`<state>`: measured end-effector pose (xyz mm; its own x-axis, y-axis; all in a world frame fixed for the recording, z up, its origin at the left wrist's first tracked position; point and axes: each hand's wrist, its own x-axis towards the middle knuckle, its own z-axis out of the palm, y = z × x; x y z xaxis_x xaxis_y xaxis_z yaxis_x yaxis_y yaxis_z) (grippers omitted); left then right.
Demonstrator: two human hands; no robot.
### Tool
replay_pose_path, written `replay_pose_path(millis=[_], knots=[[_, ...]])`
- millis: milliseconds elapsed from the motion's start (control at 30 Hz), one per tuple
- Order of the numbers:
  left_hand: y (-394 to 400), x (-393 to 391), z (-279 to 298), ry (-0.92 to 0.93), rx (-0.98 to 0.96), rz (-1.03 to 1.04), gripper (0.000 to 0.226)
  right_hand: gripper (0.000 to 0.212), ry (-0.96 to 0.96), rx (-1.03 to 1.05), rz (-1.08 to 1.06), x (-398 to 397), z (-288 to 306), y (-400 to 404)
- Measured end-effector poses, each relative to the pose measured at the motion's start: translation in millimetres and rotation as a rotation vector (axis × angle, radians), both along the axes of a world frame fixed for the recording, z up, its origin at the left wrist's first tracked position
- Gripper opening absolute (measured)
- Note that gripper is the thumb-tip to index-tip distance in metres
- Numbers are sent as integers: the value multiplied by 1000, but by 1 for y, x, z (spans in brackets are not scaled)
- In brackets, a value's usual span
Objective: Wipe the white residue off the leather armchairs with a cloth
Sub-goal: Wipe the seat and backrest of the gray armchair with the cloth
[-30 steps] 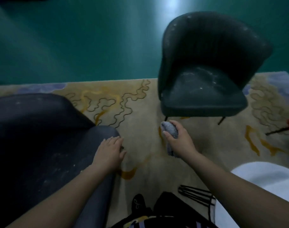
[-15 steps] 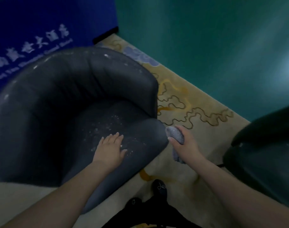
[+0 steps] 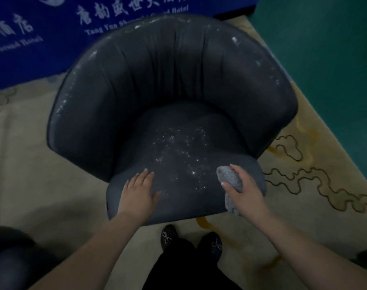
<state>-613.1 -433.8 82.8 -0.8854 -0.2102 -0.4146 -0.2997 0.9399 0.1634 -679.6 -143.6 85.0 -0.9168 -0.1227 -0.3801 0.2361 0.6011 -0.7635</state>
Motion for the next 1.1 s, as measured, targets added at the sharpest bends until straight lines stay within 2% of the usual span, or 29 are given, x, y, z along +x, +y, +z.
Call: replay_pose_path(millis=[333, 667, 967, 1100], knots=[[-83, 29, -87, -99, 42, 143, 68, 60, -90, 18, 120, -9, -84, -99], [-128, 33, -160, 22, 142, 214, 73, 69, -40, -30, 293, -6, -165, -211], [-135, -17, -200, 170, 194, 213, 69, 65, 200, -79, 322, -65, -208, -244], [-142, -36, -216, 177, 198, 258, 68, 61, 396, 116, 387, -96, -229, -262]])
